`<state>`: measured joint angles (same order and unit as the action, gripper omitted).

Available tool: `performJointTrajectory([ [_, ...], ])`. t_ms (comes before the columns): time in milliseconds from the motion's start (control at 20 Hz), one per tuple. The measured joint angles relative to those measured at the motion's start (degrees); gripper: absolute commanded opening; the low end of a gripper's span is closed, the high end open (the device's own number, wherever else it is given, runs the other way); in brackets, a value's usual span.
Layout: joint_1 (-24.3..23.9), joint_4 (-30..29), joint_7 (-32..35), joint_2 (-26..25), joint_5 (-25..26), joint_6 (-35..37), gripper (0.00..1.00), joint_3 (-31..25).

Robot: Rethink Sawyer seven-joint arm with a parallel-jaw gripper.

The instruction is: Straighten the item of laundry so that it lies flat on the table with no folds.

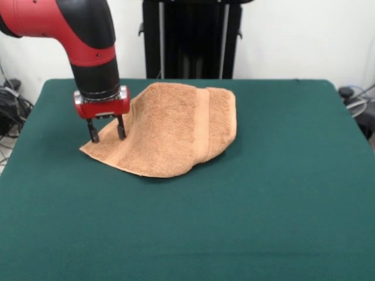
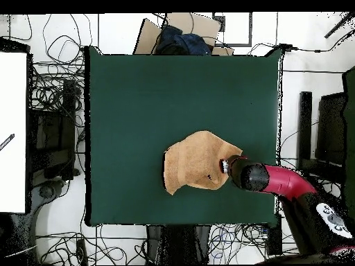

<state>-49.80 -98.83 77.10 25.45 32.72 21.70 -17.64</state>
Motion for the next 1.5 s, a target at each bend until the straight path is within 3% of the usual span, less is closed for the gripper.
performJointTrajectory([
  [600, 4.1, -0.1, 0.0, 0.2, 0.4, -3.9, 1.0, 4.1],
  [650, 4.2, -0.1, 0.0, 0.2, 0.4, -4.1, 0.0, 4.2],
  [1500, 3.3, -2.1, 0.0, 0.9, 0.3, -6.1, 0.0, 4.3],
])
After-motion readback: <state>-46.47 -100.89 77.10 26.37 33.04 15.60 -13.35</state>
